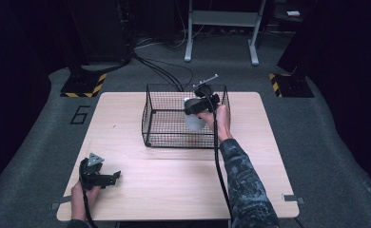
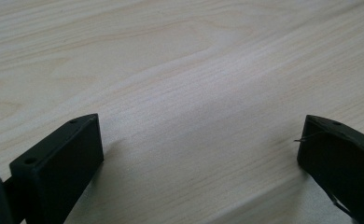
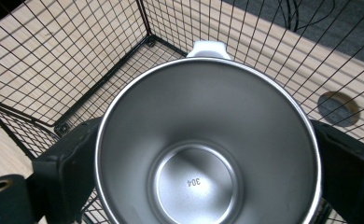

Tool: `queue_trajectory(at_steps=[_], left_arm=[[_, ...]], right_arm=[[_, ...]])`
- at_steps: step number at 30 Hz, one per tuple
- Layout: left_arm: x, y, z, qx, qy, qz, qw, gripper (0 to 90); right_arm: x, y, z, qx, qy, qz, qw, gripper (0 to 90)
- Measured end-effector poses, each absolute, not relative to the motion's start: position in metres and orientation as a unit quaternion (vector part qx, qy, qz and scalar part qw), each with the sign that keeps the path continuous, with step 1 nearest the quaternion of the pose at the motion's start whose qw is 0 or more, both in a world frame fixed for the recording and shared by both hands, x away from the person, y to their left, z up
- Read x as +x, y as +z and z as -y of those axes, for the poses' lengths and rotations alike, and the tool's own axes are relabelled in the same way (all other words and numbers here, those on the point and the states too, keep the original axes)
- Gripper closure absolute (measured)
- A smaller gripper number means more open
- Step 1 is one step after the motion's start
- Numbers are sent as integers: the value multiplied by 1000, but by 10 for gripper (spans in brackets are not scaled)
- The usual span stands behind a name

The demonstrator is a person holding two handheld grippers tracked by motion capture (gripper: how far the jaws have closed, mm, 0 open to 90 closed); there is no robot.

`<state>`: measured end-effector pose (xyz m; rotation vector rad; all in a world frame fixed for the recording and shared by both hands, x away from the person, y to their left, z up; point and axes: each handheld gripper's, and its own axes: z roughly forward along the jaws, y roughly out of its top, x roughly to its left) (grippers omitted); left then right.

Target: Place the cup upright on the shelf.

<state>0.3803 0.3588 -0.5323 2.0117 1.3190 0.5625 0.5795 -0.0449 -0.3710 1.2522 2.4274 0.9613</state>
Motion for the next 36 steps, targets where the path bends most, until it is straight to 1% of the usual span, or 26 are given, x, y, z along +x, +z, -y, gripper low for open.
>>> queue_trajectory(at_steps=[3, 13, 36], left_arm=[[380, -532, -359, 768, 216, -504, 330, 2], [380, -532, -359, 768, 215, -504, 330, 2], [380, -532, -359, 768, 215, -505, 330, 2]], right_arm=[[582, -379, 42, 435, 321, -833, 114, 59], [585, -399, 35, 435, 304, -841, 106, 58], [586, -419, 31, 447, 293, -838, 107, 58]])
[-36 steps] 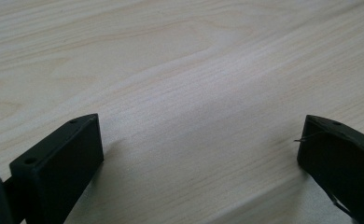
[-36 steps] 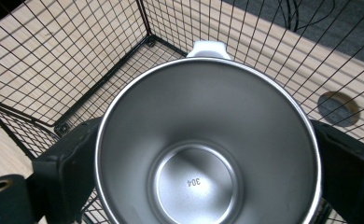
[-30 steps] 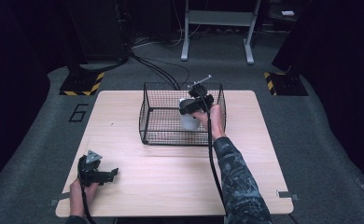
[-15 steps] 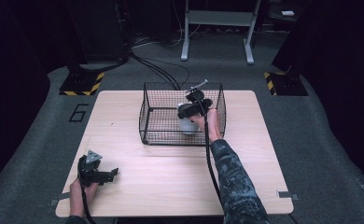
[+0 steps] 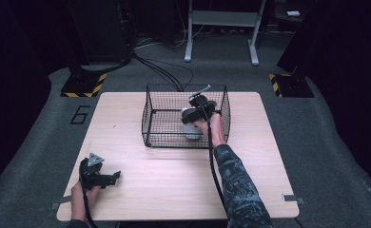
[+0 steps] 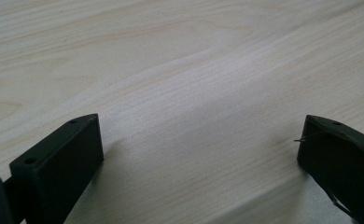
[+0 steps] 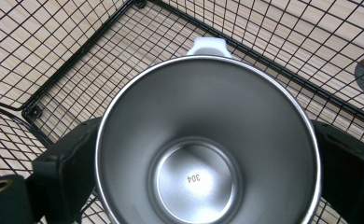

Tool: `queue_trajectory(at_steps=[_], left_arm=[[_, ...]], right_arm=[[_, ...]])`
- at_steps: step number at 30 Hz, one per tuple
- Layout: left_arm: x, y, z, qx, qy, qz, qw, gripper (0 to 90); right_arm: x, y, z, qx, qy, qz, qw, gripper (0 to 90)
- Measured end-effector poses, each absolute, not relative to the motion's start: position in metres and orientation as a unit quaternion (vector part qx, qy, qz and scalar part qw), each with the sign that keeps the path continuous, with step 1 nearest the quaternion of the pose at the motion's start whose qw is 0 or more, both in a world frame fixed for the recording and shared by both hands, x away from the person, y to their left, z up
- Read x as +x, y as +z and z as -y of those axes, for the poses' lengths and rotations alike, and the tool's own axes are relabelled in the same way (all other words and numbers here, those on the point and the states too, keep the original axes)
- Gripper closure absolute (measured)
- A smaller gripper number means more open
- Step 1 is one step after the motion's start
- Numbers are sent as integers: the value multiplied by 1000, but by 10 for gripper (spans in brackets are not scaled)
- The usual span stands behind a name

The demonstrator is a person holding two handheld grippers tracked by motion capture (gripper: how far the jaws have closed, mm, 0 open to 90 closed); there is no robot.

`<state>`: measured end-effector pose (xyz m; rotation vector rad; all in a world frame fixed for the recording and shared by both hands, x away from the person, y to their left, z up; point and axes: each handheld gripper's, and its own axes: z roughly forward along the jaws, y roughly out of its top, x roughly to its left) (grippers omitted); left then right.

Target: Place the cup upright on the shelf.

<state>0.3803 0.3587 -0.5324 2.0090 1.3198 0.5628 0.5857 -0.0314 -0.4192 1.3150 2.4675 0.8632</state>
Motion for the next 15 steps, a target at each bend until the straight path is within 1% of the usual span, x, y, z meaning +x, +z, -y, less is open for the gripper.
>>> queue_trajectory(at_steps=[15], left_arm=[[380, -532, -359, 769, 215, -504, 329, 2]], right_arm=[[574, -426, 38, 439, 298, -839, 122, 56]])
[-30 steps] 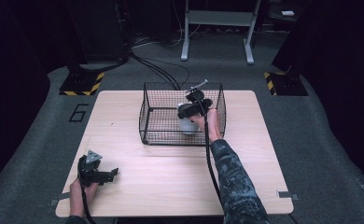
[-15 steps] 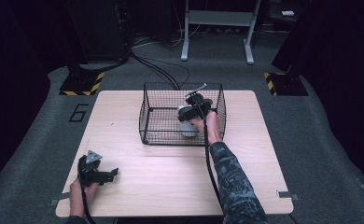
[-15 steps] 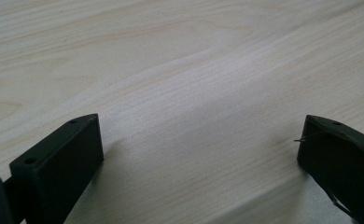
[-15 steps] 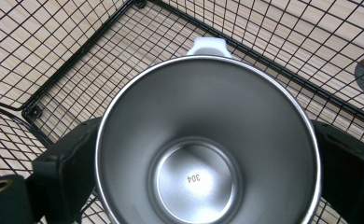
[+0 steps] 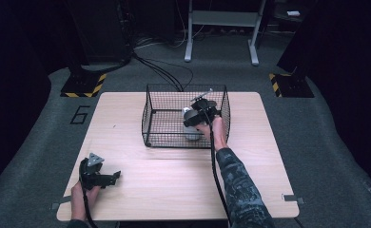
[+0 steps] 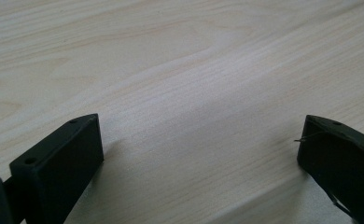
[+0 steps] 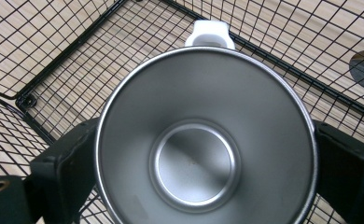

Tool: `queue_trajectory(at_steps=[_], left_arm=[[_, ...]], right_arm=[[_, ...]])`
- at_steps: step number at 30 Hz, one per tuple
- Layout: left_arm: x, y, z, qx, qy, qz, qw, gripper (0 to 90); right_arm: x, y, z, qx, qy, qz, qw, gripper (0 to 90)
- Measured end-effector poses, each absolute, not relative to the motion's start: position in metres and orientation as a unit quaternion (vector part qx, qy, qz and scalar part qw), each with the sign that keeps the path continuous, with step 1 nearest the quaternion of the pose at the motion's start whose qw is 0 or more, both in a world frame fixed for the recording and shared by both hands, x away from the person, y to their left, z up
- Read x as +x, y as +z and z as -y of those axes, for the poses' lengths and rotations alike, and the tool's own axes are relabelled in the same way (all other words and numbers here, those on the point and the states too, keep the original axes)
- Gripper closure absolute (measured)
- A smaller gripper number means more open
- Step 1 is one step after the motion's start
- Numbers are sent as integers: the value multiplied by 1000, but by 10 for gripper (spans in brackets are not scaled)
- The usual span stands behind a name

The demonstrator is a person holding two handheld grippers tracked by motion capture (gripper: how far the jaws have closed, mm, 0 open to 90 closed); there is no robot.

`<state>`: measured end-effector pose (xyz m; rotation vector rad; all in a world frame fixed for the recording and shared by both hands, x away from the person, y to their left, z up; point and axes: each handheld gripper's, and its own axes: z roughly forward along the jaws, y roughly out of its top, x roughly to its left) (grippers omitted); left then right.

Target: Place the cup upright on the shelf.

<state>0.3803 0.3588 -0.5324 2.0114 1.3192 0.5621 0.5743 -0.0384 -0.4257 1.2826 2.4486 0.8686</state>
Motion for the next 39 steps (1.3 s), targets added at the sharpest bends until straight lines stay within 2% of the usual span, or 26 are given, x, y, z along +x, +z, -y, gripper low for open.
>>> queue_trajectory(at_steps=[14, 17, 20, 27, 39], left_arm=[[380, -532, -359, 769, 215, -504, 329, 2], [380, -532, -359, 769, 215, -504, 330, 2], [380, -533, -359, 768, 215, -505, 331, 2], [380, -532, -359, 769, 215, -504, 330, 2], [380, -532, -359, 768, 216, -505, 330, 2]], right_arm=[[569, -426, 39, 433, 299, -841, 128, 51], [570, -425, 41, 436, 303, -838, 124, 0], [569, -422, 43, 437, 310, -836, 121, 0], [561, -409, 52, 429, 323, -834, 131, 0], [527, -375, 67, 396, 358, -832, 154, 0]])
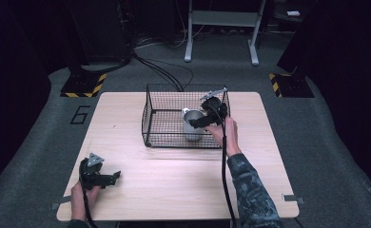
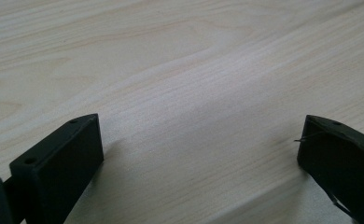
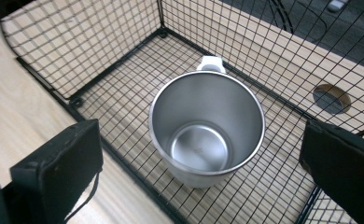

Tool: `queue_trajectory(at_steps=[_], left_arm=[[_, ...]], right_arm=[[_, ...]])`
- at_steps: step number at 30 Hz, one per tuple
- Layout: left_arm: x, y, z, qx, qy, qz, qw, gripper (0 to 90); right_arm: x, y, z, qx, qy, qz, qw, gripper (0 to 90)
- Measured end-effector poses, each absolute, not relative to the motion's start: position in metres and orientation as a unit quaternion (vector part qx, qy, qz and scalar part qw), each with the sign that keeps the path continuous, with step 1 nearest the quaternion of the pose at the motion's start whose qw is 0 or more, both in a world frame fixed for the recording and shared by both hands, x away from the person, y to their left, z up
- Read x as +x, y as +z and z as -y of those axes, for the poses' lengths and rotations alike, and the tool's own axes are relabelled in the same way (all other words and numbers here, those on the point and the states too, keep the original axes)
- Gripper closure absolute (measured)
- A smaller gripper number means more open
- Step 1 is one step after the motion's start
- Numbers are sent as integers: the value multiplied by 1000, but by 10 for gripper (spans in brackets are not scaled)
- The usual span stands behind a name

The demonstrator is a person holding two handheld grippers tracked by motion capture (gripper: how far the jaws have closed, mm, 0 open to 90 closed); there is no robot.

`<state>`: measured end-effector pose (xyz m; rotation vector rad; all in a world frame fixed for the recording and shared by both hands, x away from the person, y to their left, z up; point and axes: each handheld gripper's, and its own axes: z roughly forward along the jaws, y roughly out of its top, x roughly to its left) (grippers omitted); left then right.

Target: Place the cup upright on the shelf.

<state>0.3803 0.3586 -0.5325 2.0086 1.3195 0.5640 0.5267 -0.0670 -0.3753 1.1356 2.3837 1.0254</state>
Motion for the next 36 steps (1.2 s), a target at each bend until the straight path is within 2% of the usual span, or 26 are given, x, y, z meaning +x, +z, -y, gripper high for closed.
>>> queue_trajectory(at_steps=[13, 20, 29, 36], left_arm=[[380, -532, -359, 768, 215, -504, 330, 2], [380, -532, -359, 768, 215, -504, 330, 2], [380, -532, -359, 768, 215, -504, 330, 2], [380, -532, -359, 769, 215, -504, 330, 2]], right_arm=[[475, -355, 94, 368, 386, -827, 177, 0], [453, -356, 115, 371, 386, -822, 196, 0], [428, -366, 145, 390, 388, -806, 219, 0], [412, -390, 175, 420, 379, -792, 228, 0]])
